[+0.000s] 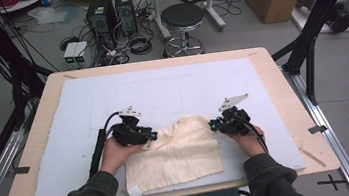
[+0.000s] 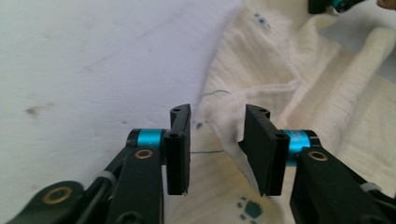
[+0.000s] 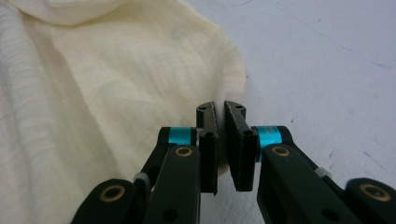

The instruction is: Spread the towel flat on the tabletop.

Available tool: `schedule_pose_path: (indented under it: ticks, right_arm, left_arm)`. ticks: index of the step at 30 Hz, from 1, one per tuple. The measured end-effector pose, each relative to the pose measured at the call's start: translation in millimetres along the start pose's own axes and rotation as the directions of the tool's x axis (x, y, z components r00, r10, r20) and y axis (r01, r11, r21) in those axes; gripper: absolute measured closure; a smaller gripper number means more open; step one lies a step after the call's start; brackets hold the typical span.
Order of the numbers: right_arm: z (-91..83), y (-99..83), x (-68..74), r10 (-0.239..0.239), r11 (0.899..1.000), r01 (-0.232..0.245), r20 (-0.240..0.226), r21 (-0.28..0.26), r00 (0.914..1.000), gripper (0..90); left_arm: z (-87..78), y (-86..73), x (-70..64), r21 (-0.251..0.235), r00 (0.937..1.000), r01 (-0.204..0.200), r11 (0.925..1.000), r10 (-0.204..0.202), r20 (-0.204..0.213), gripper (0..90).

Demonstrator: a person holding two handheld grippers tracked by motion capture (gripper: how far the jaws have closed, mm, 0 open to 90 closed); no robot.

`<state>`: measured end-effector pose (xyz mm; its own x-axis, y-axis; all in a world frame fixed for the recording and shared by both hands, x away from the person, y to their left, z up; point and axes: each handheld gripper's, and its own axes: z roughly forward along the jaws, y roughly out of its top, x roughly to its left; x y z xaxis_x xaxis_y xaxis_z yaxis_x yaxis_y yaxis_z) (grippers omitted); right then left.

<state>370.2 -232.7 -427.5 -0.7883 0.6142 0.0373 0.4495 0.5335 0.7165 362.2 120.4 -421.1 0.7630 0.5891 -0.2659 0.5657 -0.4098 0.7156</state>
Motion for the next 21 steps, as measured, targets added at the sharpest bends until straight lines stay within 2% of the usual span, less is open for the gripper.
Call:
schedule_pose_path:
  ticks: [1,3,5,8,10,14,16,18,21]
  right_arm:
    - [0.1,-0.4,0.0,0.007,1.0,-0.007,-0.003,0.001,1.0,83.9]
    - [0.6,-0.6,-0.6,0.009,1.0,-0.009,-0.005,0.004,0.9999,83.9]
    - [0.4,-0.7,-1.3,0.005,1.0,-0.005,-0.005,-0.001,1.0,83.9]
    - [-0.8,-0.2,0.4,0.005,1.0,-0.005,-0.007,-0.009,1.0,83.9]
    - [-1.3,0.3,1.4,-0.005,1.0,0.004,-0.009,-0.016,1.0,83.9]
    - [-1.7,2.3,4.5,-0.018,1.0,0.018,-0.019,-0.025,0.9997,84.0]
    - [-3.1,6.1,5.0,-0.028,0.999,0.027,-0.021,-0.024,0.9994,84.1]
    - [-5.2,14.8,4.0,-0.041,0.998,0.04,-0.017,-0.041,0.999,84.4]
    - [-4.4,29.8,-2.7,-0.062,0.997,0.062,0.006,-0.045,0.9981,84.5]
  left_arm:
    - [2.8,0.4,-2.8,0.008,0.9998,-0.008,0.9999,0.008,0.016,59.3]
    - [6.8,1.3,-8.4,0.043,0.9983,-0.057,0.9975,0.057,-0.004,60.2]
    - [8.0,0.9,-12.2,0.063,0.9925,-0.108,0.9922,0.111,-0.05,71.5]
    - [4.8,0.7,-13.0,0.041,0.9895,-0.121,0.9918,0.123,-0.075,83.4]
    - [-1.0,1.8,-12.5,0.016,0.9861,-0.127,0.9917,0.128,-0.106,85.4]
    - [-15.6,3.1,-4.3,-0.054,0.9837,-0.105,0.993,0.096,-0.152,86.6]
    - [-22.2,3.0,3.9,-0.078,0.9791,-0.097,0.9922,0.081,-0.187,86.9]
    - [-26.8,3.5,15.5,-0.108,0.9752,-0.07,0.9917,0.045,-0.217,87.3]
    - [-30.6,7.6,38.3,-0.158,0.9675,-0.005,0.9874,-0.035,-0.25,87.6]
